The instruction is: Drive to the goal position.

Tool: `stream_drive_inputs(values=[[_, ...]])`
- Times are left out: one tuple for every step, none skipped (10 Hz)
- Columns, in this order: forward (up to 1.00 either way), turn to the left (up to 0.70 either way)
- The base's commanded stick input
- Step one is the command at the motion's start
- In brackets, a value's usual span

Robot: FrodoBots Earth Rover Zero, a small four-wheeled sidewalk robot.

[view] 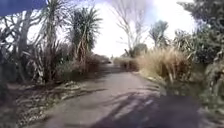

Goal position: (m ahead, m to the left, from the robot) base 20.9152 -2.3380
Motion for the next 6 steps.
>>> stream_drive_inputs(values=[[0.85,0.00],[0.85,0.00],[0.85,0.00],[0.85,0.00],[0.85,0.00],[0.85,0.00]])
